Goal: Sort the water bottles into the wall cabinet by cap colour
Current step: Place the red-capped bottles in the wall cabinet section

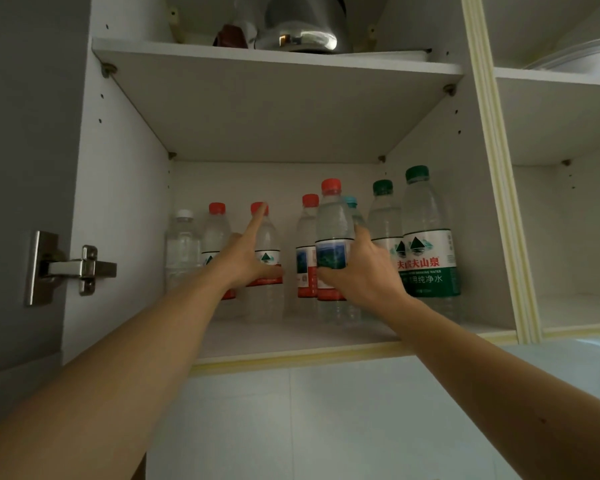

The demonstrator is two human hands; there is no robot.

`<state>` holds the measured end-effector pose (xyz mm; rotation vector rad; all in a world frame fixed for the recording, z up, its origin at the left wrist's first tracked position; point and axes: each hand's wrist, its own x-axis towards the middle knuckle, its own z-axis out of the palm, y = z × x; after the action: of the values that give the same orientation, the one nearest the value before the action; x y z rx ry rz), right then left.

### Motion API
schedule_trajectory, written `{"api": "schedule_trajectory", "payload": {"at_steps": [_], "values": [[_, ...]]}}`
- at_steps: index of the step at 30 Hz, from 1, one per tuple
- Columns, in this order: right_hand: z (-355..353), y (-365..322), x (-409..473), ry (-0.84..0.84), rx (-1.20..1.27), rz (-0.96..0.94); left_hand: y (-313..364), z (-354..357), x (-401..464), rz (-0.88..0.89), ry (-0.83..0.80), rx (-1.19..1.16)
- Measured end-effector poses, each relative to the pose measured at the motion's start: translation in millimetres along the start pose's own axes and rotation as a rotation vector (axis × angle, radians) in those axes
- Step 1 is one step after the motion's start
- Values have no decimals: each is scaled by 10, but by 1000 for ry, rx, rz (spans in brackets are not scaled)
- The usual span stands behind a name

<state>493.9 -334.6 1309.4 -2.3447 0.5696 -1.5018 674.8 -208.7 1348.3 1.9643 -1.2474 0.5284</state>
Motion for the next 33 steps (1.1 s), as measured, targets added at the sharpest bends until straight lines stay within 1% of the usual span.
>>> {"api": "schedule_trajectory", "payload": {"at_steps": [6, 12, 17, 20, 25, 29, 33], "values": [[109, -153, 102, -134, 37, -20, -156, 0, 54, -40, 52, 77], [318, -291, 187, -233, 80, -29, -307, -126, 12, -73, -24, 75], [362, -346, 198, -241, 81, -21, -288, -157, -29, -95, -64, 46], [380, -380, 189, -247, 69, -5, -283, -142, -52, -106, -36, 37], [449, -382, 186, -235, -44, 51, -306, -104, -83, -61, -39, 16], [461, -354, 229, -208, -57, 80, -267, -115, -66, -9, -56, -6], [456, -373, 241, -210, -109, 67, -262, -100, -78, -14, -63, 58]]}}
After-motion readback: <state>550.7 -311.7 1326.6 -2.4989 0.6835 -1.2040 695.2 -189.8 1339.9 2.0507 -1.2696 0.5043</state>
